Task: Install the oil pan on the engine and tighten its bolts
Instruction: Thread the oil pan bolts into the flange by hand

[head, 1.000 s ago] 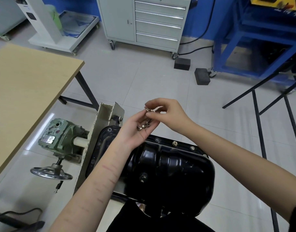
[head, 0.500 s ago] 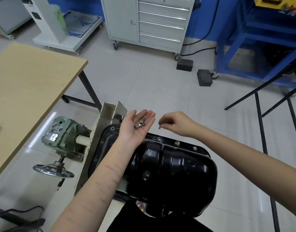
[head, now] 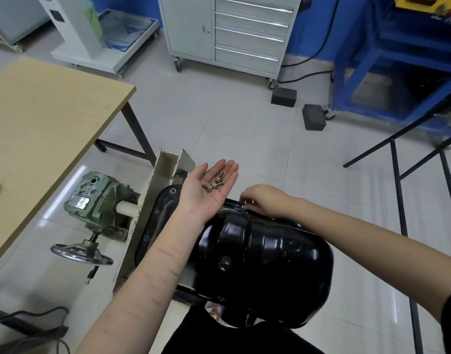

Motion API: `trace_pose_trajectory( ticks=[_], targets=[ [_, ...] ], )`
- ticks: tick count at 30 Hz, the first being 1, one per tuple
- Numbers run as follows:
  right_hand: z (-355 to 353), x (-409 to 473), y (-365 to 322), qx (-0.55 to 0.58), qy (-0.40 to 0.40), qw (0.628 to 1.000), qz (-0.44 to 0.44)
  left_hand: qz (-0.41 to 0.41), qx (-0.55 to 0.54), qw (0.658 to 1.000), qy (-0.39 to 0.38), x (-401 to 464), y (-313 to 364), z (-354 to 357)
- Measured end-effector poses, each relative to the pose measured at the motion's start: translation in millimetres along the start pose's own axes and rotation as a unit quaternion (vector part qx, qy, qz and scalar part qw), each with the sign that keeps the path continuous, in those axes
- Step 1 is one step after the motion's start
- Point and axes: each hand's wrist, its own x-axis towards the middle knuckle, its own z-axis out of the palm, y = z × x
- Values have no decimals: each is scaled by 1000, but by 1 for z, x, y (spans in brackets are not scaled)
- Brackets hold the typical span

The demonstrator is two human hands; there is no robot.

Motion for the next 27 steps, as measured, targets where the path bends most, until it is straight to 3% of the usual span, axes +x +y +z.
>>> trace_pose_trajectory(
  ticks=[6, 19, 27],
  targets=[
    [1, 1, -5, -94, -11, 995, -44, -5, 3, 1000, -9, 0, 0, 1],
    [-4, 7, -5, -176, -56, 977, -108, -11, 15, 1000, -5, 2, 0, 4],
    [6, 9, -2, -239, -21, 967, -82, -14, 22, 1000, -4, 3, 0, 4]
  ],
)
